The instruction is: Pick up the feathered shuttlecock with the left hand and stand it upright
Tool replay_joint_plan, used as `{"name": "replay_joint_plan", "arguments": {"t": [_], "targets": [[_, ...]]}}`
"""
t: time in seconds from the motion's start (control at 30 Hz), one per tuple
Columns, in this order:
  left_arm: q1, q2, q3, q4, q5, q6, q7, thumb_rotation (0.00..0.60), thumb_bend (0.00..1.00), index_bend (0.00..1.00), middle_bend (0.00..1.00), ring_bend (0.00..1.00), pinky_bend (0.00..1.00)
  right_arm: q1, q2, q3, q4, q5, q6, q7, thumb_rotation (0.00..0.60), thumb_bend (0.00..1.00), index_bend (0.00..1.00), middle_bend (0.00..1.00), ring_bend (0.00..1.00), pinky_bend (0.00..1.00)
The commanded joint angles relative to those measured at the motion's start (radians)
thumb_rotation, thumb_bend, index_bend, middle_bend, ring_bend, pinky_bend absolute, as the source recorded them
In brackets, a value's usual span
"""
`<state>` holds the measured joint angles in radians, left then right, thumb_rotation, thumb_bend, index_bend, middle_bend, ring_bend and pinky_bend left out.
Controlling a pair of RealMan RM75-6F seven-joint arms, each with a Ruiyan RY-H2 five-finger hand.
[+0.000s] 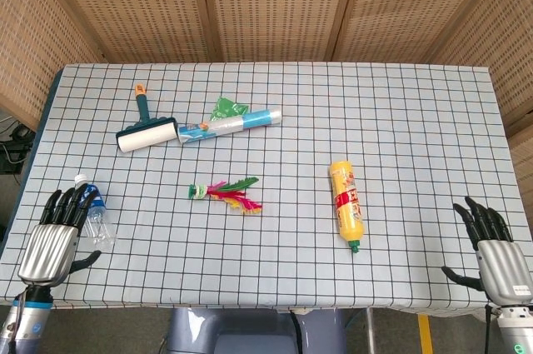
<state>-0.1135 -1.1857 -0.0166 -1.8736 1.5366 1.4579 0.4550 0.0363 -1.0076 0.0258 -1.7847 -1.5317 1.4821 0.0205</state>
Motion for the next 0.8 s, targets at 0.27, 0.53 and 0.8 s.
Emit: {"name": "replay_joint_plan", "arguments": {"t": [0.27, 0.53, 0.8], "targets": [[-0.163, 0.003, -0.101, 0.007, -0.075, -0.185, 0.051, 0.6, 0.09, 0.12, 0.0, 0.0, 0.0, -0.002, 0.012, 0.012, 0.006, 0.022, 0.002, 0.035, 0.6, 0.07, 0.03, 0.0, 0.0, 0.0], [-0.276, -0.092, -0.163, 0.087, -0.131, -0.269, 0.121, 0.6, 0.13, 0.29, 0.0, 0.0, 0.0, 0.001, 0.012, 0.023, 0.02, 0.044, -0.004, 0.059, 0.6, 0.07, 0.03, 0.0, 0.0, 0.0], [-0.441, -0.273, -0.222, 0.183, -0.301, -0.391, 0.301, 0.6, 0.13, 0.39, 0.0, 0.0, 0.0, 0.004, 0.012, 0.035, 0.046, 0.078, -0.021, 0.094, 0.6, 0.07, 0.03, 0.0, 0.0, 0.0]]}}
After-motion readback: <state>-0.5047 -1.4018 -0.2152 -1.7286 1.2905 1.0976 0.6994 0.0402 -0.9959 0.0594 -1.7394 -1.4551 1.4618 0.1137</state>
